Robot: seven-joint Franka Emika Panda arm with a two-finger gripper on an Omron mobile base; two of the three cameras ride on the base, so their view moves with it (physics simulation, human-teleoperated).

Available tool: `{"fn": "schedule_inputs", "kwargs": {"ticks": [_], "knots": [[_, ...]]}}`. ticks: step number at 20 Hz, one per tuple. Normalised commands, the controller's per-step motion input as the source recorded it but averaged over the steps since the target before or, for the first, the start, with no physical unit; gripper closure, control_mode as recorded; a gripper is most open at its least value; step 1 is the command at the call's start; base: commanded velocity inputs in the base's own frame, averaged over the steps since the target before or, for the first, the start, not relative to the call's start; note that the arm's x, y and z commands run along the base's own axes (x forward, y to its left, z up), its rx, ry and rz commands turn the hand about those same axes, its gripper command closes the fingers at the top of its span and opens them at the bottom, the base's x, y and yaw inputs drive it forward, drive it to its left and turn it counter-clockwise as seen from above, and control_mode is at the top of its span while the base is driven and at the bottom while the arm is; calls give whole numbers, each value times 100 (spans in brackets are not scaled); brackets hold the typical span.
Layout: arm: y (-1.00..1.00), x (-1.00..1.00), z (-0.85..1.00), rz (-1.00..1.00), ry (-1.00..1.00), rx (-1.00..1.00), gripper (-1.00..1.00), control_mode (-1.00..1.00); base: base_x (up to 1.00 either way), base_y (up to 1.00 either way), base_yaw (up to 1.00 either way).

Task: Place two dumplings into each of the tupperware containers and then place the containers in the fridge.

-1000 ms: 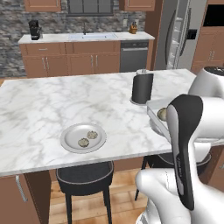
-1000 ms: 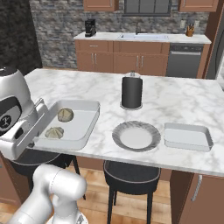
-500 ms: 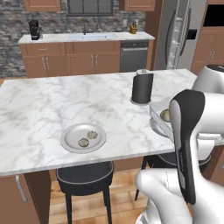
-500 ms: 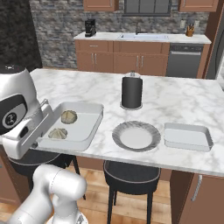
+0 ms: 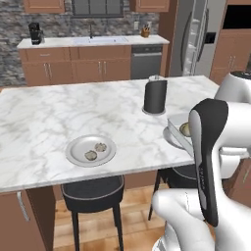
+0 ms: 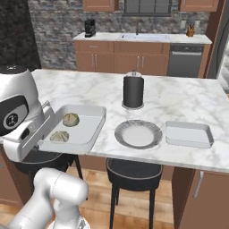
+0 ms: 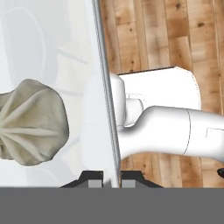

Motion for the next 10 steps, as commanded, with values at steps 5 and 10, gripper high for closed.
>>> {"fn": "schedule_inputs", "kwargs": {"ticks": [5, 10], "knots": [[0, 0, 0, 0, 0, 0, 100, 100, -49, -9, -12], [0, 0, 0, 0, 0, 0, 100, 100, -36, -10, -16]]}}
